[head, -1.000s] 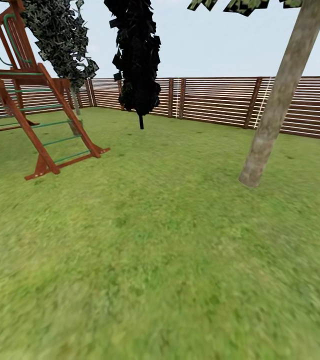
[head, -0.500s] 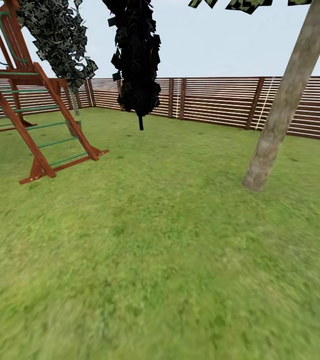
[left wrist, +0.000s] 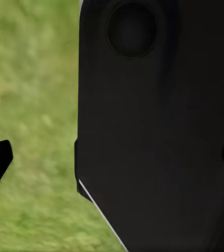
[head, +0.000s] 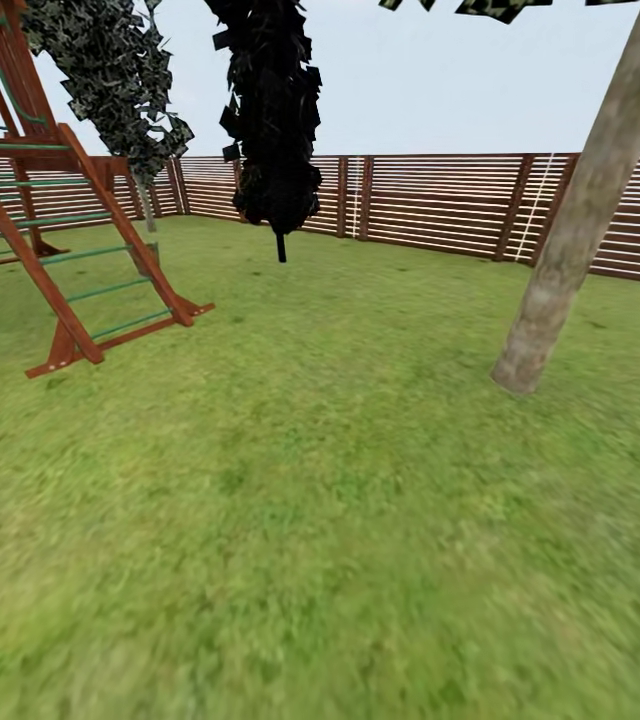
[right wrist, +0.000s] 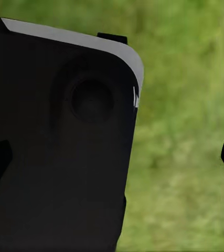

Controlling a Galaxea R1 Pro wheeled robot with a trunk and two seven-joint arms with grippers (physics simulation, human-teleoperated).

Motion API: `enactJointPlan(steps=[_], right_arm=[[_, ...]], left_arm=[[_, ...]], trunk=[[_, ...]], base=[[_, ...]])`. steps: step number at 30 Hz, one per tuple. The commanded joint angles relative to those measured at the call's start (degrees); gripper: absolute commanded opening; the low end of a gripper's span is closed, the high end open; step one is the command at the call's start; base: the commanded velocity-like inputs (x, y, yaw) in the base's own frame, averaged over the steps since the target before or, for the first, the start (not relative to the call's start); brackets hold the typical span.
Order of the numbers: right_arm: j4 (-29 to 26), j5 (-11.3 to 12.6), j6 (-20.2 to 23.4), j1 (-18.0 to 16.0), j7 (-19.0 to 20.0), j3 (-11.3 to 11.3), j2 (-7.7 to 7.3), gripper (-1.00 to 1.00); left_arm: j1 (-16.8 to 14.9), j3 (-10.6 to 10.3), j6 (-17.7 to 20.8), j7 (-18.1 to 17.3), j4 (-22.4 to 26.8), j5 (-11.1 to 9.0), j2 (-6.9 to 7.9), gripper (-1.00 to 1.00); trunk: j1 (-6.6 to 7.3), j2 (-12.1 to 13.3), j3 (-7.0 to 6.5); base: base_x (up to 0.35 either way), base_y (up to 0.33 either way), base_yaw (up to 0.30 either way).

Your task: Take the three Easter eggs out of the wicker basket on the lawn in the garden, then place them on the lawn next to a single tree (choose any tree) so that all three eggs are next to the same tree and none are left in the basket.

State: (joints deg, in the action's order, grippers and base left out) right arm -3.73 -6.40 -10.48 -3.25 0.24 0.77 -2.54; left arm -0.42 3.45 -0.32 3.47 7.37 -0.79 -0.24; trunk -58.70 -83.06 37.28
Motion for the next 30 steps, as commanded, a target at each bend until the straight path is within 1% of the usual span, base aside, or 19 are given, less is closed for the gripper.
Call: enactJointPlan(steps=[1,30], right_arm=[[0.04,-0.37,-0.16,-0.02,0.02,0.03,-0.05,1.0],[0.04,-0.46,-0.16,-0.02,0.02,0.03,-0.07,1.0]], left_arm=[[-0.02,0.33,-0.03,0.05,0.01,-0.09,-0.02,1.0],[-0.02,0.33,-0.03,0.06,0.01,-0.09,-0.03,1.0]], trunk=[[-0.03,-0.02,0.05],[-0.03,-0.02,0.05]], base=[[0.328,0.0,0.0],[0.328,0.0,0.0]])
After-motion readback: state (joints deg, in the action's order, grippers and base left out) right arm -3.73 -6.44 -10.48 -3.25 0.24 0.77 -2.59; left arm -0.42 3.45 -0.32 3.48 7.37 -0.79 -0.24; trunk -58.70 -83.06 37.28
